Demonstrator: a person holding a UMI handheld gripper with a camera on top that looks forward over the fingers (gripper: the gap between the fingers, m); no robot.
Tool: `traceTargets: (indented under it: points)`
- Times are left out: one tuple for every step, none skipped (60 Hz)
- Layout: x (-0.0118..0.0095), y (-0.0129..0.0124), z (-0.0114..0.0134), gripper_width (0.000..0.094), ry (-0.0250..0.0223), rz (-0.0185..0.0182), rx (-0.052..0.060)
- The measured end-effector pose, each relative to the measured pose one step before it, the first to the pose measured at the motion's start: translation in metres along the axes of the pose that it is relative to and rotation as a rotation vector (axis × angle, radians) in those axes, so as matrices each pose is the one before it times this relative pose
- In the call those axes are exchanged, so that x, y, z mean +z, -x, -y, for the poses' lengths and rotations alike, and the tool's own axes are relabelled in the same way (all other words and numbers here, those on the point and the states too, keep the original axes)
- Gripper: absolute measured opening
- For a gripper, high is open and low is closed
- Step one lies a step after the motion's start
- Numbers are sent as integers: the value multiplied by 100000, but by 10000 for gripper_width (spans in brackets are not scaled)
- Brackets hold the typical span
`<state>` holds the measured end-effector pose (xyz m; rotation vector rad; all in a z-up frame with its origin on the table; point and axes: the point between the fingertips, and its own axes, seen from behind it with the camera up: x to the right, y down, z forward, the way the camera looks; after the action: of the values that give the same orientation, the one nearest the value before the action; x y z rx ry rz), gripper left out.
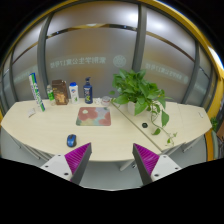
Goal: Arrange mouse
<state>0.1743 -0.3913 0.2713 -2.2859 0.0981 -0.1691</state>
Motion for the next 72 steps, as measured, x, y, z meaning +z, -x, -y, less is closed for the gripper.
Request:
traceTargets:
  points:
    - [6,29,-53,850,22,23,56]
    - [43,10,-84,850,62,-73,135]
    - [110,13,-129,848,127,-116,161]
    - [149,44,-159,850,157,-126,201]
    - [148,44,-207,850,237,-133,80]
    - [130,50,-262,851,242,-142,10]
    - [146,88,-271,851,163,-221,12]
    - [105,69,-292,849,124,-318,61]
    - [-443,313,-414,850,198,-826,375]
    - [122,119,-371,849,-36,-504,174]
    - [-218,411,-237,850,325,-954,234]
    - [68,188,-370,848,-60,-390,175]
    - [104,267,-388,847,-75,-239,170]
    - [116,303,-413,846,-51,-145,199]
    - [115,302,-389,846,-95,-147,251]
    - [149,319,-440,843,-196,-147,315]
    - [177,341,-431,843,-168,-192,337]
    - [196,404,-515,842,13,-196,262]
    - [226,392,-564,839,177,-139,258]
    - [220,463,-577,840,318,-111,244]
    - [216,512,-564,843,317,-92,273]
    - [256,552,-517,846,256,9,317]
    - [277,599,-505,847,147,94,438]
    - [308,635,-481,848,47,209,581]
    - [353,707,-465,848,-96,256,644]
    - [401,735,-451,849,-66,358,665]
    - [441,795,-489,851,114,400,639]
    - [466,808,-458,849,237,460,604]
    - [486,825,-402,849,151,497,539]
    - [521,835,-269,850,-20,510,558]
    - [537,826,-213,850,-169,497,590]
    - [570,784,-194,851,-214,471,471]
    - [613,792,-186,851,-207,476,288]
    - [663,817,-144,849,-104,565,158]
    - [673,844,-147,849,63,685,-28]
    - [699,847,-98,849,133,789,-170]
    - [695,745,13,852,24,729,-262]
    - [719,693,86,851,-223,596,-283]
    - [712,679,124,852,-467,648,-388]
    - [766,747,133,852,-468,803,-514]
    - [767,660,110,853,-266,744,-599]
    - [781,675,95,851,-103,801,-687]
    - [783,570,152,852,-82,759,-799]
    - [821,527,213,849,-256,645,-837]
    - [830,452,209,850,-350,478,-842]
    - [844,360,205,850,-295,353,-817]
    - [814,324,161,849,-172,290,-800]
    - [842,309,137,849,-142,275,-777]
    - [840,263,143,849,-77,287,-780]
    - [841,223,120,848,60,211,-654]
    - [808,197,92,847,125,207,-512]
    - [766,164,107,849,74,205,-348]
    - [779,140,72,840,15,237,-273]
    - [765,217,1,830,366,405,-278]
    - [740,185,-88,816,792,487,-230]
    - [658,66,-81,804,920,354,-184]
    - [603,2,11,794,649,203,-42]
    - [594,-59,93,787,14,97,-122]
    - [533,-25,86,775,55,164,1]
    - [486,-8,2,760,410,181,51]
    - [551,-107,4,745,149,-101,-329]
    - [484,-129,-121,732,695,-175,-224]
    - [438,-131,-146,718,876,-126,-158]
    - [390,-72,-133,707,834,63,60]
    - [335,35,-93,701,767,400,247]
    - [296,73,-83,690,723,645,288]
    - [252,38,-60,672,647,582,292]
    - [222,-28,151,661,436,1026,158]
    - [13,71,270,630,-1359,54,-470]
    - [113,-55,101,583,-500,431,-657]
    - [113,17,-46,508,153,554,-337]
    - [-59,-38,33,478,281,519,-101]
